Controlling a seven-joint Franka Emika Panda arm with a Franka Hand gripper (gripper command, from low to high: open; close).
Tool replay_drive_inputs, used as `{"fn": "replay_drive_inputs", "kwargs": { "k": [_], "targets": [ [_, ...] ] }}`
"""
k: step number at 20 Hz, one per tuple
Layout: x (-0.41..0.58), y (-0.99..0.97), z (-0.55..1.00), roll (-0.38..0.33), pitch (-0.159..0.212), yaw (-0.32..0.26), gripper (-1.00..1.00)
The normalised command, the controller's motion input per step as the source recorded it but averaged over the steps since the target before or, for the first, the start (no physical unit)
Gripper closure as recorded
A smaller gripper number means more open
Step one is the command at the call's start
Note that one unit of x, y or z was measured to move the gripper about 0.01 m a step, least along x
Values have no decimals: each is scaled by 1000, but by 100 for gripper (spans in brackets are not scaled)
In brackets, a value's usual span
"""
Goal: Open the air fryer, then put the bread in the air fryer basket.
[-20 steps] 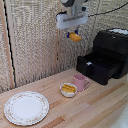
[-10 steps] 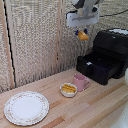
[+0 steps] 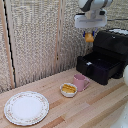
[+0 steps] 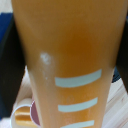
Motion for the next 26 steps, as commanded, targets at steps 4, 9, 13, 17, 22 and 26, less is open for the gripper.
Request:
{"fn": "replay_drive_inputs", "kwargs": {
  "k": [4, 9, 13, 17, 22, 26],
  "targets": [
    [-236, -764, -224, 0, 0, -162, 100],
    [-129, -466, -473, -5, -1, -97, 100],
    [-31, -116, -504, -3, -45, -113, 100],
    [-184, 202, -438, -27, -45, -208, 100],
    [-10, -159, -409, -9, -24, -123, 100],
    [61, -203, -413, -36, -14, -30, 100]
  ]
}}
